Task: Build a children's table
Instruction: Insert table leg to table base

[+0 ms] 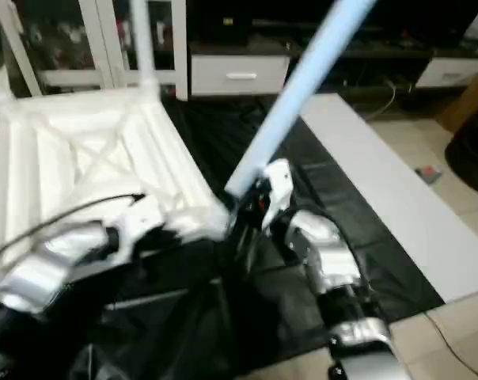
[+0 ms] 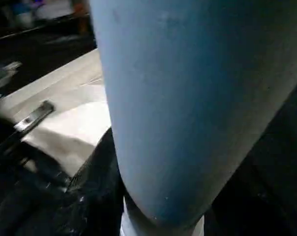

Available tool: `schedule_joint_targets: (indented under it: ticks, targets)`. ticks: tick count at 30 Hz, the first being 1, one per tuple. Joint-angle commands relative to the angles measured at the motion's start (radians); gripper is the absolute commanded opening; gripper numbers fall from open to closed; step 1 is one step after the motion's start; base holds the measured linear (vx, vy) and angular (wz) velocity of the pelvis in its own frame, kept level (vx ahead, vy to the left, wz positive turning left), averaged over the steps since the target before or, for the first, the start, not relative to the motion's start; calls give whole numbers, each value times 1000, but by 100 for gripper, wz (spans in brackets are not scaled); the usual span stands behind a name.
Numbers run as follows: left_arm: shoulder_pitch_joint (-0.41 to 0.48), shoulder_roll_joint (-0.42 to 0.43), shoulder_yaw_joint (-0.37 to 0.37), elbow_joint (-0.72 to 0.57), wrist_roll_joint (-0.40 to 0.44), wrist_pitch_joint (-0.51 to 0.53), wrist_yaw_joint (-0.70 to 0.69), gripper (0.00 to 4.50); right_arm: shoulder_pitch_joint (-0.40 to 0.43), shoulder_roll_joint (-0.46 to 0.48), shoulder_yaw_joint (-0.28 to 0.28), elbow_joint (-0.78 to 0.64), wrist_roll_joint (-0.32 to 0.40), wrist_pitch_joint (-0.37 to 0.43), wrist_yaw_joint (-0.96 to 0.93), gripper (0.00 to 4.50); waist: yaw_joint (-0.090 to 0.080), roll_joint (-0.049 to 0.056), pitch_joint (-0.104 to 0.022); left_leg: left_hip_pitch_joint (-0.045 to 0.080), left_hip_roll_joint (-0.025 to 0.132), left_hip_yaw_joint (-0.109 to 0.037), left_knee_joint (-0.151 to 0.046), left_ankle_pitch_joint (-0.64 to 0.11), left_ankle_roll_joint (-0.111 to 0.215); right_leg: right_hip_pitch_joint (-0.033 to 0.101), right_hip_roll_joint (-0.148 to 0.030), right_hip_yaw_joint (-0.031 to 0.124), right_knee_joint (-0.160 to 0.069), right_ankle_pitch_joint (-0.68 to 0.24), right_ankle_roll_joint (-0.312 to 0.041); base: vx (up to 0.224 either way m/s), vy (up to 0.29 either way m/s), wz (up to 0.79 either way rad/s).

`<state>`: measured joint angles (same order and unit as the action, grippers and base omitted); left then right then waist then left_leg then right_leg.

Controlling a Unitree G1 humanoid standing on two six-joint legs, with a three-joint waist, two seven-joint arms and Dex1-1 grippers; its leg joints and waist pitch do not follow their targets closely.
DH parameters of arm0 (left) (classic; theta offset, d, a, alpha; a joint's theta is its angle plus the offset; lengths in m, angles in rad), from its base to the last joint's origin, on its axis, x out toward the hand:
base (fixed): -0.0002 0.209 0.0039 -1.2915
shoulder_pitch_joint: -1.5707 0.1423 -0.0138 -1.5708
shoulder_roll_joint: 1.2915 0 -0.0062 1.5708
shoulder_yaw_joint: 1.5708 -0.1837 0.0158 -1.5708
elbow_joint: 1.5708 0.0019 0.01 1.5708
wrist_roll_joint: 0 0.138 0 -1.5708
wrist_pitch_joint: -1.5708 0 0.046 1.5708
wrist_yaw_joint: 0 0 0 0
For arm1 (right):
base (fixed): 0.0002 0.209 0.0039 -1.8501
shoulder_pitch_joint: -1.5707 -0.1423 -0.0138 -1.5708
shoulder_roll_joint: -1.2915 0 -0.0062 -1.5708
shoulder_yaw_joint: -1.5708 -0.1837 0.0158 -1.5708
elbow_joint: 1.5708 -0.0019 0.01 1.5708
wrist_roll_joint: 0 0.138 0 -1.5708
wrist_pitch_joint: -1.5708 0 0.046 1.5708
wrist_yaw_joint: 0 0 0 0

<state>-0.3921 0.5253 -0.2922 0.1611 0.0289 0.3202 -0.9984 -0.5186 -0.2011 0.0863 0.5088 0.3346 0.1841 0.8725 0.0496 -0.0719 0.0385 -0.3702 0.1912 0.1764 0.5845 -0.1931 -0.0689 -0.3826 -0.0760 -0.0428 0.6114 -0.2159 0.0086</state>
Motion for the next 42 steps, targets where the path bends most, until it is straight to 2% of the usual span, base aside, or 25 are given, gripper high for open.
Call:
schedule_joint_targets:
  ticks: [1, 3, 6, 8, 12, 15, 20, 23, 28, 36, 39, 42]
  targets:
    - [10, 17, -33, -65, -42, -18, -100, 0, 45, -63, 51, 56, -59, 96, 38, 184, -5, 18, -37, 20, 46, -9, -87, -205, 6, 22, -56, 38, -62, -108, -224, 0, 0, 0]
    - [6, 29, -32, -64, -46, -29, -109, 0, 46, -89, 72, 41, -72, 113, 66, 184, -4, 13, -39, 21, 45, -6, -83, -183, 2, 23, -56, 40, -59, -69, -226, 0, 0, 0]
    - [-9, 30, -28, -46, -40, -44, -100, 0, 38, -124, 109, 32, -90, 139, 115, 184, 3, 13, -39, 24, 44, -2, -80, -160, 13, 24, -57, 41, -58, -41, -232, 0, 0, 0]
    - [-17, 28, -25, -42, -43, -45, -105, 0, 33, -150, 153, 23, -124, 160, 149, 184, 7, 10, -38, 22, 45, -2, -80, -168, 11, 25, -59, 42, -59, -63, -231, 0, 0, 0]
    - [-22, 25, -26, -38, -41, -47, -102, 0, 30, -163, 186, 18, -153, 156, 161, 184, 8, 8, -38, 23, 46, -3, -82, -184, -3, 23, -60, 43, -62, -106, -217, 0, 0, 0]
    - [-25, 24, -30, -34, -40, -48, -101, 0, 19, -167, 218, 23, -172, 166, 156, 184, 9, 9, -40, 24, 45, -3, -81, -177, -7, 24, -59, 42, -61, -99, -216, 0, 0, 0]
    - [-30, 21, -30, -28, -37, -51, -94, 0, 4, -162, 236, 40, -183, 165, 158, 184, 7, 10, -39, 27, 46, -4, -84, -210, -22, 21, -59, 43, -65, -126, -209, 0, 0, 0]
    - [-41, 15, -30, -15, -31, -56, -86, 0, 9, -174, 301, 25, -212, 180, 221, 184, 6, 4, -41, 27, 47, -5, -85, -246, -34, 20, -59, 43, -67, -152, -200, 0, 0, 0]
    - [-42, 13, -30, -14, -29, -59, -81, 0, 22, -172, 304, 51, -216, 178, 211, 184, 10, 4, -45, 25, 46, -4, -81, -195, -21, 24, -59, 43, -61, -95, -208, 0, 0, 0]
    - [-40, 8, -33, -8, -27, -64, -77, 0, 53, -159, 279, 90, -224, 159, 167, 184, 10, 7, -43, 28, 46, -6, -85, -242, -35, 21, -60, 43, -67, -145, -199, 0, 0, 0]
    - [-43, 10, -33, 3, -24, -69, -78, 0, 60, -143, 267, 97, -220, 161, 134, 184, 8, 7, -38, 31, 46, -8, -90, -310, -48, 17, -62, 45, -77, -235, -183, 0, 0, 0]
    - [-45, 13, -33, 10, -22, -73, -79, 0, 68, -142, 277, 101, -229, 156, 132, 184, 7, 8, -33, 37, 47, -14, -95, -373, -58, 12, -65, 46, -88, -334, -160, 0, 0, 0]
